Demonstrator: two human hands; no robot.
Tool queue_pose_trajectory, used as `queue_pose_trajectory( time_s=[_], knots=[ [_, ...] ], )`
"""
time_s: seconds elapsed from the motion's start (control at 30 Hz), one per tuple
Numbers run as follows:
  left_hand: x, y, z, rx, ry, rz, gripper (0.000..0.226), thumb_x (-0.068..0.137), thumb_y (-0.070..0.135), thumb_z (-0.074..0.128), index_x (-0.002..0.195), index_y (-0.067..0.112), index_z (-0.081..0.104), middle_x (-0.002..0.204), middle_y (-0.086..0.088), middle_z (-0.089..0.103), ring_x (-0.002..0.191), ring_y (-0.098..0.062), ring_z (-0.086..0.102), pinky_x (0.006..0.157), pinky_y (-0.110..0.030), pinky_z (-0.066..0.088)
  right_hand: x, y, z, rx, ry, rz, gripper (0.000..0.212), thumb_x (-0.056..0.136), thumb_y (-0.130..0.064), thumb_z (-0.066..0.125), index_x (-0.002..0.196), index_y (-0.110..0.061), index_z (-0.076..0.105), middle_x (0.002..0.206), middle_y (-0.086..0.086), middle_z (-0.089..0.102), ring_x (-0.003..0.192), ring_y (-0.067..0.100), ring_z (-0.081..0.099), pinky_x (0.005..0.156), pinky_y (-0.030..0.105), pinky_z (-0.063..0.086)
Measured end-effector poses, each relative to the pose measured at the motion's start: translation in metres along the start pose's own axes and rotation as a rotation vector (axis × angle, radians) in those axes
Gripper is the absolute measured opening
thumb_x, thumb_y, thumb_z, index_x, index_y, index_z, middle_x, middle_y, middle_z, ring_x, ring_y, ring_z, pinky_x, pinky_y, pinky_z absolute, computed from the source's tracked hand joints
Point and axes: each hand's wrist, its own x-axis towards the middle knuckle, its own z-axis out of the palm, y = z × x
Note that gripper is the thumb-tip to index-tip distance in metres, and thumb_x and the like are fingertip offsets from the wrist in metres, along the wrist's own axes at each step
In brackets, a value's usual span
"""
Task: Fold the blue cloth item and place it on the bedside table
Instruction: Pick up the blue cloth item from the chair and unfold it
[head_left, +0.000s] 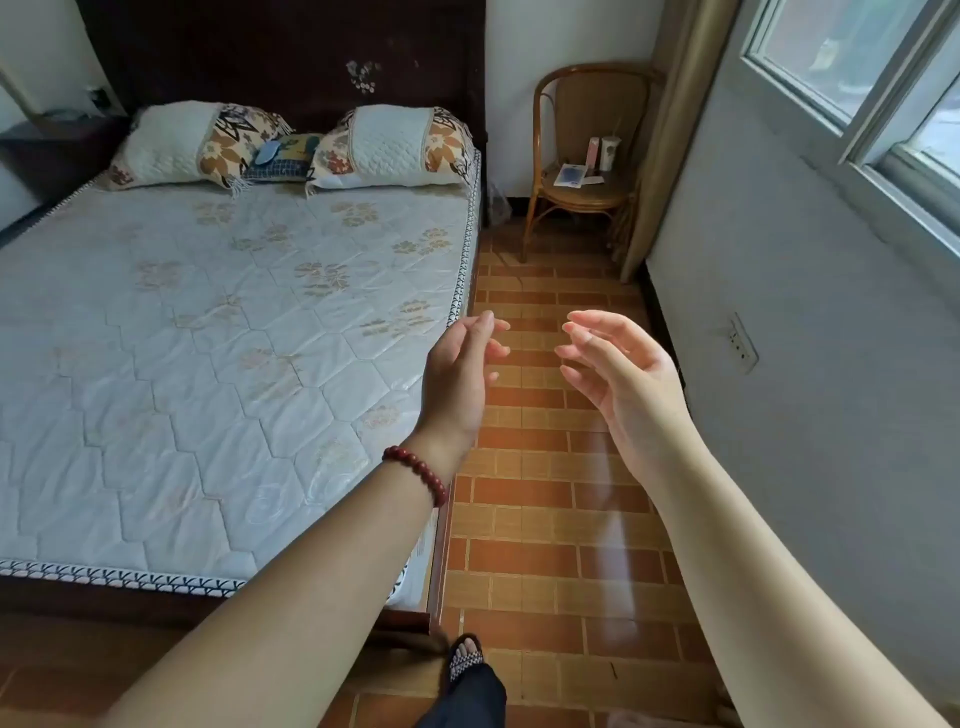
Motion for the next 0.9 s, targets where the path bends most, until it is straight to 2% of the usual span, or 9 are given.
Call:
queue_pose_trajectory(
  time_s=[0.27,0.43,0.9],
  knots=[
    [0.071,0.003,0.013,-0.055,-0.064,-0.022,0.026,0.096,0.037,0.039,0.09,0.028,0.063,0.091,0.006,0.061,0.098,-0.018,0.064,0.086,-0.039,0.052,0.058,-0.002,0.007,-0.02,0.073,0.043,0.008,0.084,-0.026,0.069,0.091,-0.03,0.072,0.092,-0.01,0.069,0.1,0.016,0.066,0.086,0.031,0.053],
    [0.107,0.003,0.028,-0.075,-0.118,-0.002,0.024,0.096,0.036,0.04,0.097,0.03,0.063,0.094,0.005,0.065,0.094,-0.014,0.066,0.085,-0.038,0.053,0.087,-0.003,0.007,-0.04,0.137,0.009,0.012,0.083,-0.029,0.067,0.094,-0.028,0.07,0.105,-0.005,0.067,0.109,0.018,0.062,0.09,0.033,0.052],
    [0.207,-0.006,0.13,-0.094,-0.178,-0.061,0.026,0.09,0.043,0.043,0.092,0.032,0.066,0.093,0.008,0.067,0.09,-0.01,0.066,0.075,-0.029,0.051,0.201,-0.012,-0.067,0.07,0.152,0.013,0.012,0.077,-0.035,0.068,0.086,-0.032,0.073,0.102,-0.009,0.069,0.097,0.012,0.068,0.079,0.025,0.051]
  ],
)
